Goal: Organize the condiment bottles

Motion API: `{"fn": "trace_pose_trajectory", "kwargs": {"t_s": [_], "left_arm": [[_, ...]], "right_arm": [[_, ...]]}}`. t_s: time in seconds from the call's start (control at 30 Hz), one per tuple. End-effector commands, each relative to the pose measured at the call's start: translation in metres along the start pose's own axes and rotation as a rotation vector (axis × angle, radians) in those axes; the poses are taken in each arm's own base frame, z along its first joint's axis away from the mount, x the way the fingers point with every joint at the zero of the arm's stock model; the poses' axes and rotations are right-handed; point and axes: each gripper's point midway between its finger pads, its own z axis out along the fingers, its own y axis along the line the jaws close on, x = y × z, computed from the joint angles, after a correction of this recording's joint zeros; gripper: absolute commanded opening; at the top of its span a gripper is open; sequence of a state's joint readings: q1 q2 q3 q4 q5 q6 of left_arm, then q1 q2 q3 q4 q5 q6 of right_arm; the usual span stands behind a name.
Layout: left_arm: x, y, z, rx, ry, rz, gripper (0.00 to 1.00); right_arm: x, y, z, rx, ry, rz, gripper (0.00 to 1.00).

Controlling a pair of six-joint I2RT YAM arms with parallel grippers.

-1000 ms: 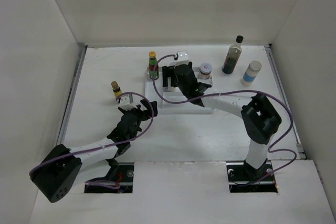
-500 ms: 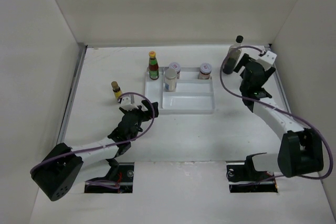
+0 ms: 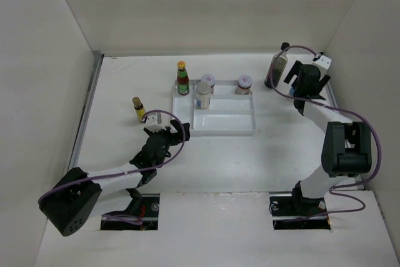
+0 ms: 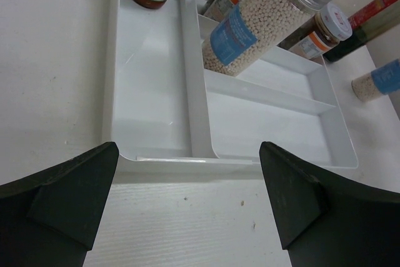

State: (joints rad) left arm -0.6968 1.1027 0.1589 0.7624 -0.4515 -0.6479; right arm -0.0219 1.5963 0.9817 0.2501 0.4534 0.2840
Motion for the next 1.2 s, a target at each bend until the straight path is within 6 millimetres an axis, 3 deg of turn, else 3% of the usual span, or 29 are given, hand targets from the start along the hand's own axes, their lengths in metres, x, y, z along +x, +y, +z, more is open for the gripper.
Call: {"fn": "trace_pose_trajectory", "kwargs": {"t_s": [0.0, 0.1, 0.2, 0.27, 0.33, 0.5, 0.73, 0.93, 1.17], "left_arm": [[-0.019, -0.024, 0.004, 0.067, -0.049, -0.048, 1.00], [-0.017, -0.024, 0.005, 0.064, -0.042, -0.045, 1.00], [-0.020, -0.023, 0.004, 0.065, -0.052, -0.050, 1.00], [-0.019, -0.022, 0.005, 0.061, -0.050, -0.048, 1.00], [-0.018, -0.022, 0.006, 0.058, -0.047, -0.046, 1.00], [-0.018, -0.021, 0.006, 0.058, -0.047, -0.046, 1.00], [-0.018, -0.022, 0.006, 0.059, -0.045, -0.047, 1.00], [-0.021, -0.020, 0.004, 0.056, -0.056, -0.052, 1.00], [-0.022, -0.018, 0.005, 0.053, -0.055, -0.051, 1.00]], "right_arm": [[-0.027, 0.021, 0.014, -0.070, -0.061, 0.033, 1.00], [-0.022, 0.018, 0.027, -0.052, -0.045, 0.018, 0.98], [-0.021, 0.013, 0.030, -0.031, -0.047, 0.016, 0.78], [-0.025, 0.008, 0.019, -0.015, -0.068, 0.034, 0.61], [-0.036, 0.008, -0.003, -0.023, -0.128, 0.066, 0.57], [-0.044, 0.052, -0.074, -0.144, -0.215, 0.101, 0.54], [-0.047, 0.134, -0.140, -0.411, -0.216, 0.088, 0.55], [-0.025, 0.191, -0.154, -0.536, -0.159, 0.036, 0.55], [0.003, 0.205, -0.154, -0.554, -0.106, -0.004, 0.56]]}}
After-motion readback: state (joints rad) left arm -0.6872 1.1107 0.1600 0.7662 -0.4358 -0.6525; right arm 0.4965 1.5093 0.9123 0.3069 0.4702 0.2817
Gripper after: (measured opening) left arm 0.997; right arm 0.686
